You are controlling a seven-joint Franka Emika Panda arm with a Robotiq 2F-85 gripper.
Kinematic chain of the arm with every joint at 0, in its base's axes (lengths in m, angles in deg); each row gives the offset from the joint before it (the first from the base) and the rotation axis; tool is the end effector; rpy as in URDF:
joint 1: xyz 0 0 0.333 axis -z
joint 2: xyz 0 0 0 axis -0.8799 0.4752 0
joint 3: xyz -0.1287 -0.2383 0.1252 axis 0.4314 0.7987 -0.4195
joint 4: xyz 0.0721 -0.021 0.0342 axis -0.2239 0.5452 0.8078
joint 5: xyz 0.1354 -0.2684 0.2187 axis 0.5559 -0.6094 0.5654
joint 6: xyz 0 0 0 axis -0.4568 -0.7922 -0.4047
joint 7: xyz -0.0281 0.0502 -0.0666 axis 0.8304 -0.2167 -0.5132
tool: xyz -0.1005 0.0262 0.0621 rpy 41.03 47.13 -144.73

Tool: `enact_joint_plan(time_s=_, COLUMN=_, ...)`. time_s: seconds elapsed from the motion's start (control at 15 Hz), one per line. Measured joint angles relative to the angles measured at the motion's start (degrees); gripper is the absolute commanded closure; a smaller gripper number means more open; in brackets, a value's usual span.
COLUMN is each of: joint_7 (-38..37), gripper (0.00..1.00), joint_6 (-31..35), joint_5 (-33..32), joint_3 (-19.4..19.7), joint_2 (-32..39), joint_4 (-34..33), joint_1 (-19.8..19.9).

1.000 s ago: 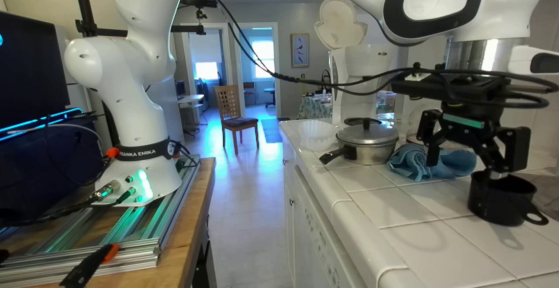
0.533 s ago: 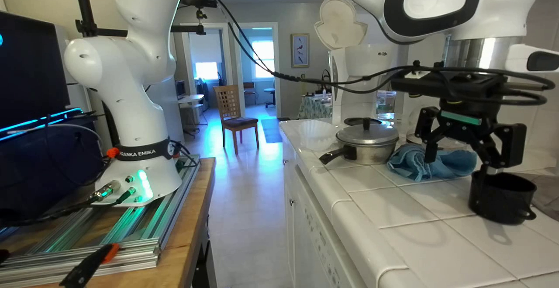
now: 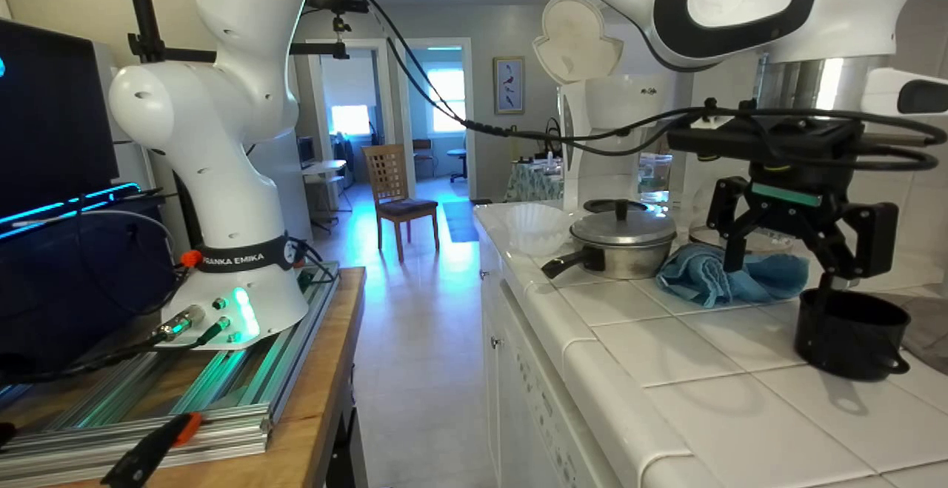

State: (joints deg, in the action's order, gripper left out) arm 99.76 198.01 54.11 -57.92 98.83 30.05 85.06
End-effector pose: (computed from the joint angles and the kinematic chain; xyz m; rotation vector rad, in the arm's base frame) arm 0.5940 -0.3080 0.2786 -3.1193 -0.2670 -0.0478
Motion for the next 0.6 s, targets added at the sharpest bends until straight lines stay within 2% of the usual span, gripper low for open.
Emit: enact_joint_plan(time_s=0.6, joint_7=0.5, gripper=0.0, joint_6=-3.9, joint_5=0.0, joint_3=0.0, joint_2=0.5, joint_4=-0.7, joint_1=0.1)
